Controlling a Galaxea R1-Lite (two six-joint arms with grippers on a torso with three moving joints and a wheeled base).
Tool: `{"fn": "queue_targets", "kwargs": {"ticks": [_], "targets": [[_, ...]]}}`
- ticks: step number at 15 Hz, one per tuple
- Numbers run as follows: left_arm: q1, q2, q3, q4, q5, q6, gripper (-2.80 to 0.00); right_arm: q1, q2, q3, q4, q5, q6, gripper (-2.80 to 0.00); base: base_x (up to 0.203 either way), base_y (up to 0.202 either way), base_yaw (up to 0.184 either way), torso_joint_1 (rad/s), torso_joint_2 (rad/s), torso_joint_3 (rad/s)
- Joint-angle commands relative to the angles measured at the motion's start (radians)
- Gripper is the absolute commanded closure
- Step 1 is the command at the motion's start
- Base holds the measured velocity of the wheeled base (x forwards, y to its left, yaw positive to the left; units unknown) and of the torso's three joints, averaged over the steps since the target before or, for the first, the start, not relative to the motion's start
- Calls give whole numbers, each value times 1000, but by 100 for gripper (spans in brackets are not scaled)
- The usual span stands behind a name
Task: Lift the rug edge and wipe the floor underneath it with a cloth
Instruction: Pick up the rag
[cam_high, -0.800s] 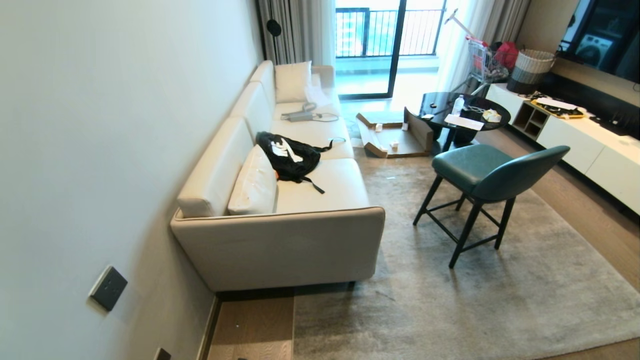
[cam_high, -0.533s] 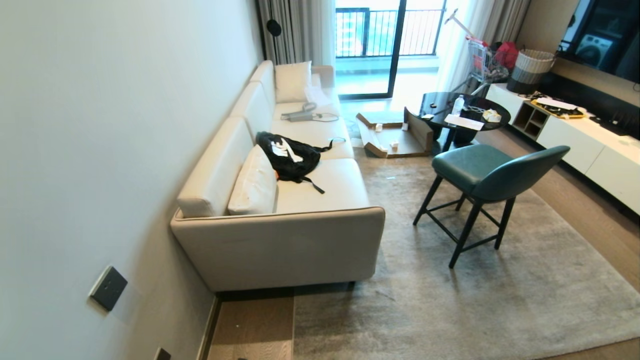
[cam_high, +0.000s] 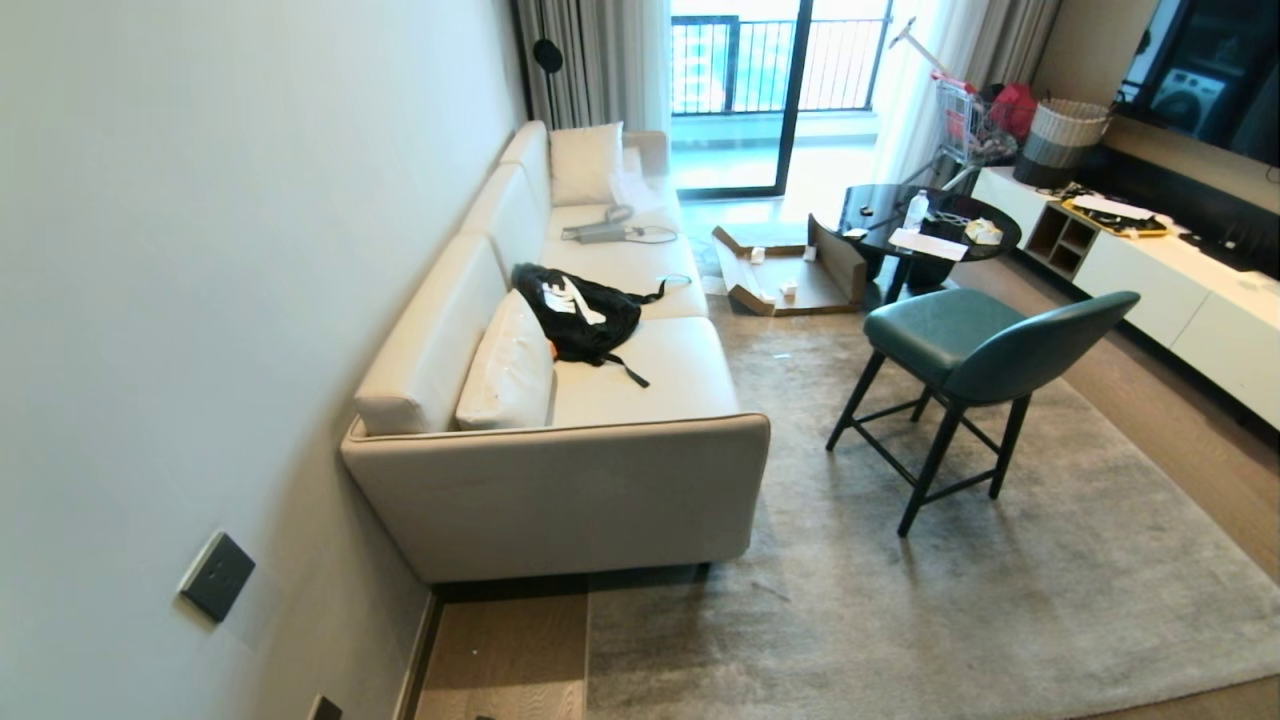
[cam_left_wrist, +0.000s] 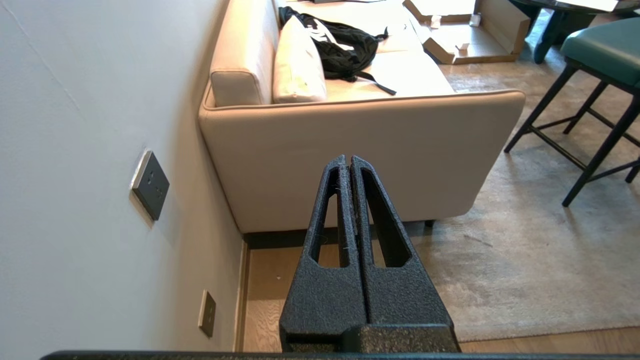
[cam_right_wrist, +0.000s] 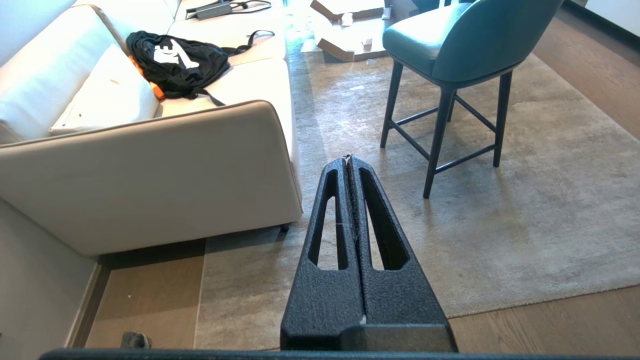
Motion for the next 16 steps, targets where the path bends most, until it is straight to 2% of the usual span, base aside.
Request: {"fn": "queue_targets", "kwargs": {"ticks": [1, 16], "targets": [[0, 0, 0, 0, 0, 0, 0, 0, 2, 0, 0, 0, 1, 0, 0, 0, 0, 0, 0, 0], [-1, 0, 0, 0, 0, 0, 0, 0, 2, 0, 0, 0, 1, 0, 0, 0, 0, -12, 23, 16]]}}
